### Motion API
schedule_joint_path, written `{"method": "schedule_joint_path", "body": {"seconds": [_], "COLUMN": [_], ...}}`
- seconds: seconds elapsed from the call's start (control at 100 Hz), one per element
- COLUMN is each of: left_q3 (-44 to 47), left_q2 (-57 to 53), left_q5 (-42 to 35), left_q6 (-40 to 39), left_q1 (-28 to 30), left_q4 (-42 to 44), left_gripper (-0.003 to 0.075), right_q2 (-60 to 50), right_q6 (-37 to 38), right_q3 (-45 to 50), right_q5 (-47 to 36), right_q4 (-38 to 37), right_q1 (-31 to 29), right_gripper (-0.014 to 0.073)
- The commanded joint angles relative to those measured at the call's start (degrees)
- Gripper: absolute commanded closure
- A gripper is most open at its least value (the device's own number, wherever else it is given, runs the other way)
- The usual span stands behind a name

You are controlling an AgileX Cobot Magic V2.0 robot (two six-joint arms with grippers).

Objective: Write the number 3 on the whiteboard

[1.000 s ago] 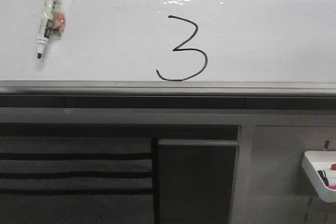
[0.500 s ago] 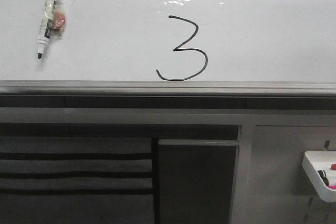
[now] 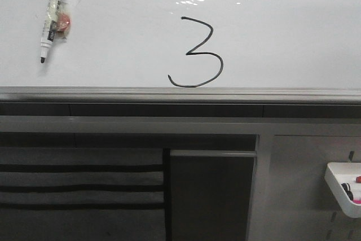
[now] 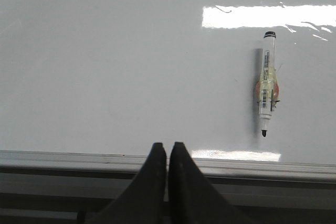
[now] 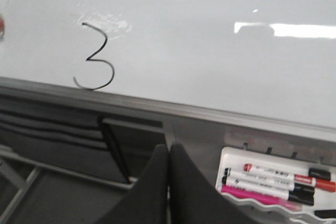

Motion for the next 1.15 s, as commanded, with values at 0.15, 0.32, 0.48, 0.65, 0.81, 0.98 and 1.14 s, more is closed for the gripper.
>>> {"method": "schedule_joint_path", "body": {"seconds": [0.15,0.32,0.48,0.65,0.81,0.98,1.14], "left_q3": [0.2,0.2,0.2,0.2,0.2,0.2,0.2], "left_q2": [-1.8,-1.8,-1.8,-1.8,-1.8,-1.8,-1.8], "left_q5": [-4.7,-4.7,-4.7,-4.6,-4.5,-4.5,-4.5], "left_q6": [-0.6,-0.6,-0.6,-0.6,-0.6,-0.6,-0.6], "left_q1": [0.0,0.0,0.0,0.0,0.0,0.0,0.0], "left_q4": [-0.5,-0.5,-0.5,-0.5,-0.5,-0.5,-0.5], "left_gripper": [0.0738,0.0738,0.0738,0.0738,0.0738,0.0738,0.0738], "right_q2": [-11.5,-17.9,-21.4,-21.4,-21.4,-21.4,-21.4], "right_q6": [-0.7,-0.7,-0.7,-0.7,-0.7,-0.7,-0.7], "right_q3": [18.4,30.9,38.2,38.6,38.6,38.6,38.6], "right_q5": [-25.0,-35.0,-44.2,-45.8,-45.8,-45.8,-45.8], "right_q4": [0.0,0.3,0.4,0.4,0.4,0.4,0.4], "right_q1": [-8.4,-11.9,-12.2,-12.4,-12.4,-12.4,-12.4], "right_gripper": [0.0668,0.0668,0.0668,0.0668,0.0668,0.0668,0.0668]}}
